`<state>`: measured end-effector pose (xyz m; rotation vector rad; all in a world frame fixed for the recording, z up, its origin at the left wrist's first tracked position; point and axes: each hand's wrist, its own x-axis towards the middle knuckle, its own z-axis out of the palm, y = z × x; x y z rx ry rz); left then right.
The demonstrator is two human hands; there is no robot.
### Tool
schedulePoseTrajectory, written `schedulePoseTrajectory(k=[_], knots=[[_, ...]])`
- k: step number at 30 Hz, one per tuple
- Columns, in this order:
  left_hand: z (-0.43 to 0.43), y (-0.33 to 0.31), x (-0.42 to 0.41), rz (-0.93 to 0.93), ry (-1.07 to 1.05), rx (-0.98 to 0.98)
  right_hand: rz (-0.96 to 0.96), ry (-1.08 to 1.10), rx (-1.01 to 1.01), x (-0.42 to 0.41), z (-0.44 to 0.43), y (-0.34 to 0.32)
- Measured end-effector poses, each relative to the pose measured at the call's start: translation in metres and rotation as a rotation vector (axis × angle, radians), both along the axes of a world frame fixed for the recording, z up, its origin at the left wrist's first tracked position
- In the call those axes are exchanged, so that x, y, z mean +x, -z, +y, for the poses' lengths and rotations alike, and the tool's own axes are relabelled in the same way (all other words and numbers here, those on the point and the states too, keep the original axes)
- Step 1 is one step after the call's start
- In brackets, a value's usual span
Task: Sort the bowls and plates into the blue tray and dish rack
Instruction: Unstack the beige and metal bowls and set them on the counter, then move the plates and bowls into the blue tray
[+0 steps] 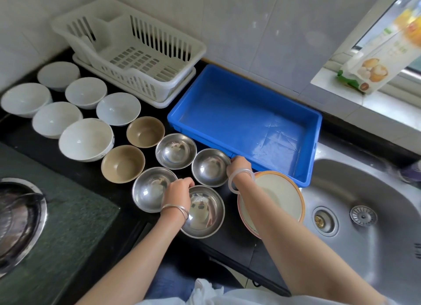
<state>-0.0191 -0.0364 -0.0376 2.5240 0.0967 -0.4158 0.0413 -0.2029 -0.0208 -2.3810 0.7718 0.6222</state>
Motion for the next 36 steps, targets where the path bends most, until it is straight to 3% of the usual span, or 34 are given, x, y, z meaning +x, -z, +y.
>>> schedulePoseTrajectory(k=[8,15,19,24,29,36], knots=[[-0.002,0.001,0.005,-0.025,0.044,0.035,-0.041,0.014,0.074,-0.004,-0.003,-0.009],[-0.019,-0.018,0.016,-0.094,0.075,-0.118,-0.389,0.135,-0.038,-0.037,-0.044,-0.027],[-0.052,-0.027,0.021,-0.025,0.152,-0.215,-0.492,0.225,-0.156,-0.067,-0.086,-0.03],[-0.093,-0.024,0.015,0.14,0.287,-0.234,-0.309,0.299,-0.201,-0.107,-0.124,-0.02],[-0.114,-0.017,0.007,0.266,0.363,-0.169,-0.228,0.415,-0.08,-0.134,-0.134,-0.004],[-0.118,-0.017,0.013,0.204,0.329,-0.168,-0.214,0.524,-0.031,-0.147,-0.122,0.0]])
